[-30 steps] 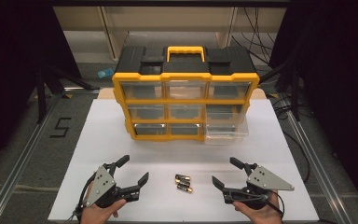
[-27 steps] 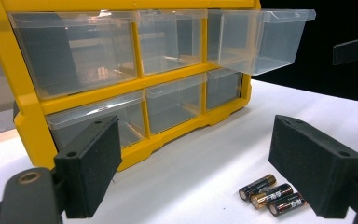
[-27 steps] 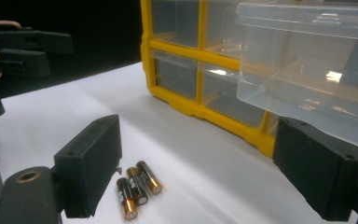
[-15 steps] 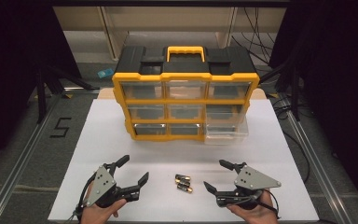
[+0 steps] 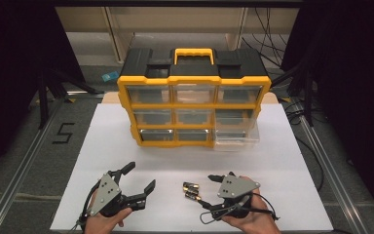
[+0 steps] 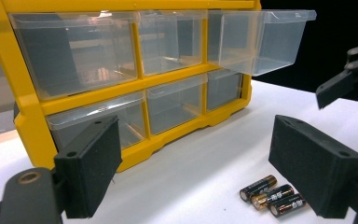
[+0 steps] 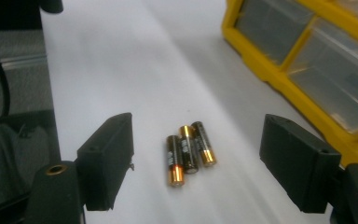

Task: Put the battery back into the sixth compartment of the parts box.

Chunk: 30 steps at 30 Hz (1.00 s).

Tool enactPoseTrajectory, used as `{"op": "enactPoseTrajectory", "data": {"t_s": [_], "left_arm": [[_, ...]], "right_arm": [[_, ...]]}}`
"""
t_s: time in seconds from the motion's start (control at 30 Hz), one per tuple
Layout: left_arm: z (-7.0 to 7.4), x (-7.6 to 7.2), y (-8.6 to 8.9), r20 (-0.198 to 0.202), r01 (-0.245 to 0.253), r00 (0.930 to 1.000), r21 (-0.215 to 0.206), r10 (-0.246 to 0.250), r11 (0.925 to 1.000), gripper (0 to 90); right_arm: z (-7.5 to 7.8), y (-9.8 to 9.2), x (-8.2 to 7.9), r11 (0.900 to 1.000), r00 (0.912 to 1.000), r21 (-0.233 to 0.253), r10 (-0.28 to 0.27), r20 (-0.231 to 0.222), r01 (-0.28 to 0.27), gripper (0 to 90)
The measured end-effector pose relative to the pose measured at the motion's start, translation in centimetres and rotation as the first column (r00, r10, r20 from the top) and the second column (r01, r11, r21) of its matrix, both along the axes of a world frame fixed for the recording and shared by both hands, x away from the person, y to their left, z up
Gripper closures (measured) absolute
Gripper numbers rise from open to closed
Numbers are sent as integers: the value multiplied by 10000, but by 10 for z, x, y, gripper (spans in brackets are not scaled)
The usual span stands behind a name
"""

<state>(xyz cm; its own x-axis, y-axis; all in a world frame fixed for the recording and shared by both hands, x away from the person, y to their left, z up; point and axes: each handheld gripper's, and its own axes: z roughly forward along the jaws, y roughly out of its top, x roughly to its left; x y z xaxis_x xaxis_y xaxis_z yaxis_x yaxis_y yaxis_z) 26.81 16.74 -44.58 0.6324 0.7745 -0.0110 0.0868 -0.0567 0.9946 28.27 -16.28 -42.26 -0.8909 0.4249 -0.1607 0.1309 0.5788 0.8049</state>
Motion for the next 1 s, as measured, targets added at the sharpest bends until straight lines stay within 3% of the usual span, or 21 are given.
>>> {"op": "enactPoseTrajectory", "data": {"t_s": [0.3,0.57,0.77,1.0], "left_arm": [[0,0,0,-9,13,10000,-5,-13,10000,163],[0,0,0,8,8,10000,-11,-8,10000,163],[0,0,0,3,18,10000,-15,-18,10000,163],[1,0,0,-6,10,10000,-33,-10,10000,163]], "right_arm": [[-12,21,12,9866,9957,-1527,462,-806,-582,329],[-17,36,21,9747,9902,-2039,680,-1222,-921,368],[-22,45,27,9542,9830,-2688,902,-1601,-1314,411],[-29,51,30,9404,9764,-3079,852,-1985,-1446,449]]}}
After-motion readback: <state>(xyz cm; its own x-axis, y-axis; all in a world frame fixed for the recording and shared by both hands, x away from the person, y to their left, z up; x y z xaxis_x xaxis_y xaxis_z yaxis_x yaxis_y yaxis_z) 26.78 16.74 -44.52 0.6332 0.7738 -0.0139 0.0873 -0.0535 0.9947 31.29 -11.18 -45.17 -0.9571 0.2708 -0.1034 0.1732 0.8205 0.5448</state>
